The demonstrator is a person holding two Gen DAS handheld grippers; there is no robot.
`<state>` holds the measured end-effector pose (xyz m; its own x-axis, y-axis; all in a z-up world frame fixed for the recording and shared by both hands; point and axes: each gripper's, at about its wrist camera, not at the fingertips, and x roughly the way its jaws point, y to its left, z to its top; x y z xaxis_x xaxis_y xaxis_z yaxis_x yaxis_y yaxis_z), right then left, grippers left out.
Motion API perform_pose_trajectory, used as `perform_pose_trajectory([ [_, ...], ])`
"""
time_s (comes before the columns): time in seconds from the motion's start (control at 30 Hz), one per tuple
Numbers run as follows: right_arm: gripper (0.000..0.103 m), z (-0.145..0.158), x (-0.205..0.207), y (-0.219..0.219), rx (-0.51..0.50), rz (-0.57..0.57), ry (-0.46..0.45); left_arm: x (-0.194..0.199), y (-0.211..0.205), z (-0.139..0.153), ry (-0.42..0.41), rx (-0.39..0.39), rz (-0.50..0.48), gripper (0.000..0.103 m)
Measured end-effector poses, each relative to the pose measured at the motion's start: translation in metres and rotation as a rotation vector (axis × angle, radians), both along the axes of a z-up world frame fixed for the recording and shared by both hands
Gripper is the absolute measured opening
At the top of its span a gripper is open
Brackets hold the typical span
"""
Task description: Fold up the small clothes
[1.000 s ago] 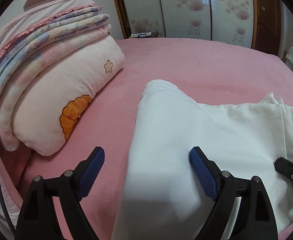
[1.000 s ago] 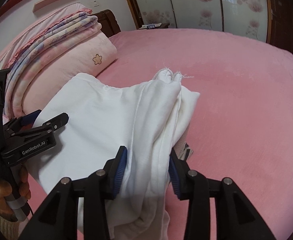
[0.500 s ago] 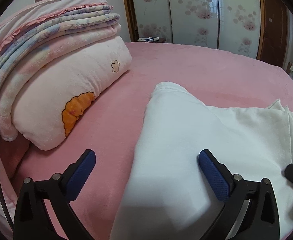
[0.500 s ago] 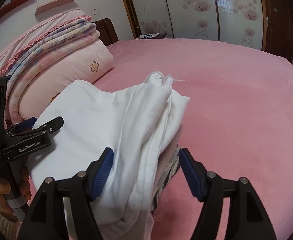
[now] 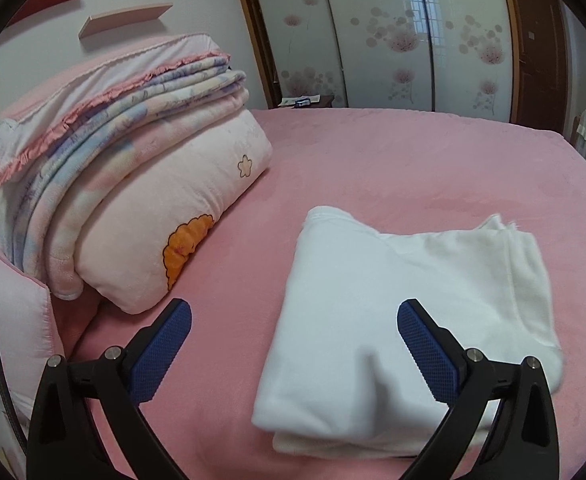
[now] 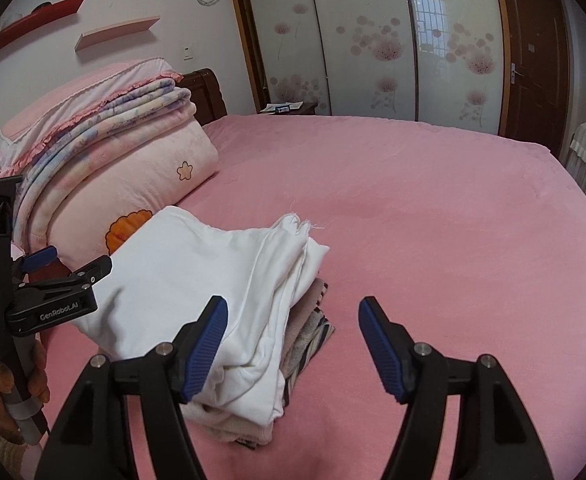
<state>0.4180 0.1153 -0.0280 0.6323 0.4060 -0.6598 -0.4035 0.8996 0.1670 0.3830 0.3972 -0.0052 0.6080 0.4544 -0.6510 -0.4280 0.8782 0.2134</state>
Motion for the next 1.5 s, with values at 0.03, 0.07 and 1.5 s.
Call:
perform_pose_trajectory([
  [0.03, 0.067, 0.004, -0.003, -0.001, -0.006, -0.002, -0.001, -0.003, -0.005, 0.004, 0.003, 0.003, 0.0, 0.102],
  [0.07, 0.067, 0.009, -0.007, -0.001, -0.016, -0.003, -0.003, -0.005, -0.01, 0.007, 0.006, 0.003, -0.001, 0.102],
  [1.5, 0.069, 0.069, -0.34, -0.282, 0.072, -0.138, 0.003, -0.344, -0.366, 0.097, -0.128, -0.166, -0.267, 0.102],
])
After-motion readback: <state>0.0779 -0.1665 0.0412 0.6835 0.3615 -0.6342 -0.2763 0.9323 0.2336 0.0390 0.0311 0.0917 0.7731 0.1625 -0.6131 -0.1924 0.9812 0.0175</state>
